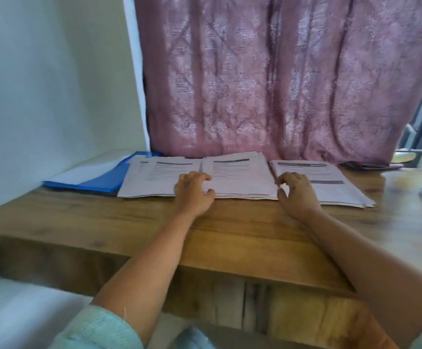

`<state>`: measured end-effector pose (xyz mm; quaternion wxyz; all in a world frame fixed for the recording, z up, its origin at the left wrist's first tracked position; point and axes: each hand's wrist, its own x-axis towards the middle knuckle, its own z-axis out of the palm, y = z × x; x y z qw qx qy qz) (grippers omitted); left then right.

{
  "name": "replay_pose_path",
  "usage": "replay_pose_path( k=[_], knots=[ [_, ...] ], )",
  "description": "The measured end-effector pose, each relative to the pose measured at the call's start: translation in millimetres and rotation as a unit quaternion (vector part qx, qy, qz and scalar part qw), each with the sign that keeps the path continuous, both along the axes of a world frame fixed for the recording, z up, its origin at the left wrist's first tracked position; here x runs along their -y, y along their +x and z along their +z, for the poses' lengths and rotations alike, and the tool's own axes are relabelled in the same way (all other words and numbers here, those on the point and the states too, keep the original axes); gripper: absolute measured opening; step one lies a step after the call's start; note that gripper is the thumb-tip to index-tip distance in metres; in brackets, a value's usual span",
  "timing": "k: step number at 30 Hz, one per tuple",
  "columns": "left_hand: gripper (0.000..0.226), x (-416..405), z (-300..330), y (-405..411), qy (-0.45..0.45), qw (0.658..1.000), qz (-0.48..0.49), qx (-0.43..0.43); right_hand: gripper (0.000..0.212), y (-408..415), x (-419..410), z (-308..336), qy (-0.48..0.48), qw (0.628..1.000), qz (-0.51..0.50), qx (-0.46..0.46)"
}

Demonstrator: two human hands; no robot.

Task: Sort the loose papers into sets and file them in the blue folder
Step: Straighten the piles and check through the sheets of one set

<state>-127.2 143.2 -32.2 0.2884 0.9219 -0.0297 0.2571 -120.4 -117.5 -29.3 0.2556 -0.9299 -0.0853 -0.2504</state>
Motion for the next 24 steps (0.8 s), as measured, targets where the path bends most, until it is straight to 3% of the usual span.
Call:
replay_pose_path(
  k=[3, 7, 12, 15, 18, 20, 24],
  knots=[
    [0.047, -83, -6, 0, -0.024, 0.989, 0.145, -0.024, 0.021, -1, -61, 4, 0.093, 0.993, 0.065, -0.024],
    [0.064, -147, -11, 4, -0.179, 0.936, 0.289, -0.093, 0.026, 0, -146, -5, 0.078, 0.977, 0.151, -0.127],
    [0.075, -162, -13, 26, -0.205, 0.913, 0.326, -0.133, 0.05, 7, -220, -8, 0.032, 0.976, 0.116, -0.179],
    [0.074, -170, -17, 38, -0.213, 0.919, 0.3, -0.141, 0.055, 18, -239, -17, -0.073, 0.977, 0.085, -0.181],
    [0.071, -174, -20, 44, -0.149, 0.939, 0.275, -0.144, 0.06, 27, -237, -21, -0.176, 0.968, 0.08, -0.161],
    [0.071, -175, -20, 47, -0.113, 0.942, 0.275, -0.157, 0.057, 32, -230, -17, -0.172, 0.967, 0.099, -0.158],
    [0.054, -175, -19, 52, -0.153, 0.941, 0.267, -0.143, 0.047, 40, -219, -11, -0.149, 0.968, 0.134, -0.148]
  ],
)
